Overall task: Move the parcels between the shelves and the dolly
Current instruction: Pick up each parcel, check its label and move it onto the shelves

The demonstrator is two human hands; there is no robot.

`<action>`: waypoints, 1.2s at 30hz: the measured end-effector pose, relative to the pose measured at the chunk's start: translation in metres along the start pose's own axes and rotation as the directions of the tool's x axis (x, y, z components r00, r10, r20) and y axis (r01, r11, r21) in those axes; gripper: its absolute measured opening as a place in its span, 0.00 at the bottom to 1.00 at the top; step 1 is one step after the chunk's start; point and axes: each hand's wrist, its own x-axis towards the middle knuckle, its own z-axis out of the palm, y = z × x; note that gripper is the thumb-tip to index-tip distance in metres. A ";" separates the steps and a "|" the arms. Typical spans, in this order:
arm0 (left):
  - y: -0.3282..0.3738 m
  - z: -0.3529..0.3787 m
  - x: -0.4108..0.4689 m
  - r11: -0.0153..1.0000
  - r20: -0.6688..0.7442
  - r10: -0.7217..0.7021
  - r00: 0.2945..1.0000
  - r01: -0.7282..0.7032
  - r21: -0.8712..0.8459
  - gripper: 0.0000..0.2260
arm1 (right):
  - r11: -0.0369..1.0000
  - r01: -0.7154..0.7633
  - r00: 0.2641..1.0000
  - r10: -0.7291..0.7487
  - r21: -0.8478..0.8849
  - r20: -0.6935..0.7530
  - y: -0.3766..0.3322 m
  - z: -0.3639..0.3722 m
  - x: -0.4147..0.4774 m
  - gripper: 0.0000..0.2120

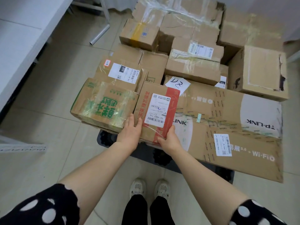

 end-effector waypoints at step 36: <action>0.467 -0.026 -0.517 -0.054 0.226 0.971 0.074 -0.858 0.510 0.29 | 0.838 -0.399 0.199 0.475 0.372 -0.857 0.276 -0.185 -0.641 0.47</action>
